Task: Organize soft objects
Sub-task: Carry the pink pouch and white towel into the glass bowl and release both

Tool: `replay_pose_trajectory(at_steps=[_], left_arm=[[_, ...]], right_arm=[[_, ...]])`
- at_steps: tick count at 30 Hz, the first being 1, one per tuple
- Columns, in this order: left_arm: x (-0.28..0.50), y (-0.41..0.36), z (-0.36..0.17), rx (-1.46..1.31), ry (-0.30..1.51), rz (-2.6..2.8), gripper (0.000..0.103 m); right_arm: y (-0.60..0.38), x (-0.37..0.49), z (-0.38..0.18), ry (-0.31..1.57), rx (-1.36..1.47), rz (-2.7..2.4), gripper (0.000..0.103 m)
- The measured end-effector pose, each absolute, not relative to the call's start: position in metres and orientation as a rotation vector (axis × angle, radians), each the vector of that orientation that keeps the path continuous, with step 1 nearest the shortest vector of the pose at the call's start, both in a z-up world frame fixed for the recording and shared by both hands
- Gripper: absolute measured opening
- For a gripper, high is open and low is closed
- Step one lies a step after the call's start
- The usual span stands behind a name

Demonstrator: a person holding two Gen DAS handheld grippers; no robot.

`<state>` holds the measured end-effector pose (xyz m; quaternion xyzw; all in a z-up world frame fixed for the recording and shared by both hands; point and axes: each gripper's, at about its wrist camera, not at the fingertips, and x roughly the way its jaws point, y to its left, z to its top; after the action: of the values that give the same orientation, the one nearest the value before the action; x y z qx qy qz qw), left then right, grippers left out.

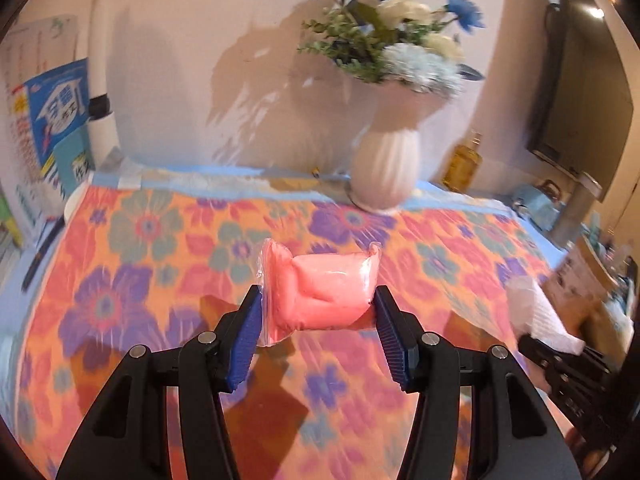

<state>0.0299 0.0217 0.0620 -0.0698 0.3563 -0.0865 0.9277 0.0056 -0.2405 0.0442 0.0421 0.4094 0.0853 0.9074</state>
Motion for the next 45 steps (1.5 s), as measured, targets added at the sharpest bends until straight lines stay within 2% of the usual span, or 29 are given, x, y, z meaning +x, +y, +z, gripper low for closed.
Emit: replay_pose_trajectory(at_steps=[9, 17, 28, 33, 39, 43, 45], left_arm=[[-0.039, -0.015, 0.058, -0.17, 0.734, -0.269, 0.052], [-0.064, -0.062, 0.061, -0.152, 0.737, -0.354, 0.052], [-0.084, -0.201, 0.136, 0.024, 0.621, -0.681, 0.052], [-0.089, -0.286, 0.15, 0.143, 0.587, -0.812, 0.052], [-0.076, -0.346, 0.145, 0.151, 0.616, -0.892, 0.052], [-0.064, -0.369, 0.132, 0.168, 0.657, -0.889, 0.052], [-0.063, -0.377, 0.125, 0.193, 0.67, -0.887, 0.052]], right_arm=[[-0.271, -0.056, 0.053, 0.876, 0.077, 0.163, 0.013], [-0.314, -0.101, 0.069, 0.881, 0.052, 0.103, 0.013], [-0.384, -0.125, 0.141, 0.743, 0.034, -0.096, 0.013], [-0.451, -0.123, 0.156, 0.723, 0.11, -0.246, 0.013], [-0.517, -0.108, 0.164, 0.74, 0.188, -0.364, 0.013], [-0.546, -0.091, 0.152, 0.798, 0.23, -0.412, 0.016], [-0.554, -0.082, 0.142, 0.836, 0.246, -0.428, 0.026]])
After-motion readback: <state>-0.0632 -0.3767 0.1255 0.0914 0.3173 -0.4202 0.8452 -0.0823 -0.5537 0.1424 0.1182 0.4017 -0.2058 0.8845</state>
